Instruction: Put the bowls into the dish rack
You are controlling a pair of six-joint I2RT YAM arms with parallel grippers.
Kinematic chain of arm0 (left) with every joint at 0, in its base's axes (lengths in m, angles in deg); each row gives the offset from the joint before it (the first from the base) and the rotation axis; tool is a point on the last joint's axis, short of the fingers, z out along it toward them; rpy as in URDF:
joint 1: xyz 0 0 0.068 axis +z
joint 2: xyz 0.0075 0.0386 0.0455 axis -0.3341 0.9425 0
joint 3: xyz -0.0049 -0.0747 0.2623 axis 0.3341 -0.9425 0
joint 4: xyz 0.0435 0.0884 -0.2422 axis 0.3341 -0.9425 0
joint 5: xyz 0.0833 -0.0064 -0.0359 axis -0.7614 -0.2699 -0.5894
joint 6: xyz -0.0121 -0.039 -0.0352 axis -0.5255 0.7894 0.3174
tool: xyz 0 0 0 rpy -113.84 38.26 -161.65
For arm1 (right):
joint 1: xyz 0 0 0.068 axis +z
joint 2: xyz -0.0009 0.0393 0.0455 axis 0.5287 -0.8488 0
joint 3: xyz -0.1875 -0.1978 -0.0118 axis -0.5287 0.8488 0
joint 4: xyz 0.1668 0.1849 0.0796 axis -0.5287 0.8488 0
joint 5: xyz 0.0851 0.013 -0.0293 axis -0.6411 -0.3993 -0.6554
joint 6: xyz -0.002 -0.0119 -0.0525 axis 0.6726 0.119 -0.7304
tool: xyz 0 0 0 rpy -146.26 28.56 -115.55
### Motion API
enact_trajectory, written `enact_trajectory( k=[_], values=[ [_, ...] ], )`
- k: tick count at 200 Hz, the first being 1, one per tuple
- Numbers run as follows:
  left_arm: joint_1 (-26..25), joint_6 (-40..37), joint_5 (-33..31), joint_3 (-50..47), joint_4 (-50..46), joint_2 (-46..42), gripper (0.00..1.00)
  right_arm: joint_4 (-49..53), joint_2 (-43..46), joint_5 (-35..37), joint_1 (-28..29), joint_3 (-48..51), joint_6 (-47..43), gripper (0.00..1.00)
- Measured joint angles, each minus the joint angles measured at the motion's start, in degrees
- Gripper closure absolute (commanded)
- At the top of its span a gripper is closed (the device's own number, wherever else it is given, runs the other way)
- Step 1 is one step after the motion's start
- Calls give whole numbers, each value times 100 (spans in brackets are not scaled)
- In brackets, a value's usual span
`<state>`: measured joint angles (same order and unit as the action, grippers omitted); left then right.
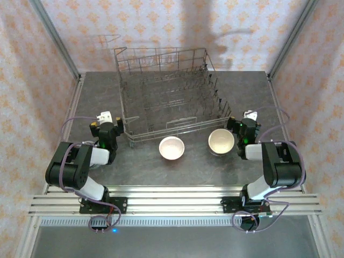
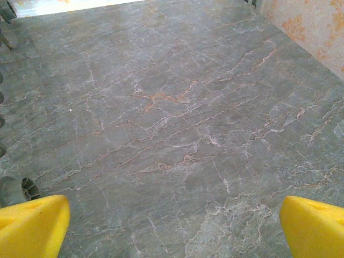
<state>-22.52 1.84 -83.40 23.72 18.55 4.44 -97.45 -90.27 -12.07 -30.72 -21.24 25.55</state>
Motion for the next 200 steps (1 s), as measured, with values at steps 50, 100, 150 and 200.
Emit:
enact_trajectory(
  k=[50, 100, 150, 200],
  values=[
    [0, 2, 13, 0, 0, 0, 1, 0, 0, -4, 0, 0, 2, 0],
    [7, 24, 149, 7, -2, 0, 0, 0, 0, -11, -2, 0, 0, 0],
    [83, 46, 284, 7, -2, 0, 1, 4, 7, -7, -2, 0, 9, 0],
    [234, 190, 411, -37, -382, -1025, 1, 693, 953, 249, 15, -28, 170, 0]
  ],
)
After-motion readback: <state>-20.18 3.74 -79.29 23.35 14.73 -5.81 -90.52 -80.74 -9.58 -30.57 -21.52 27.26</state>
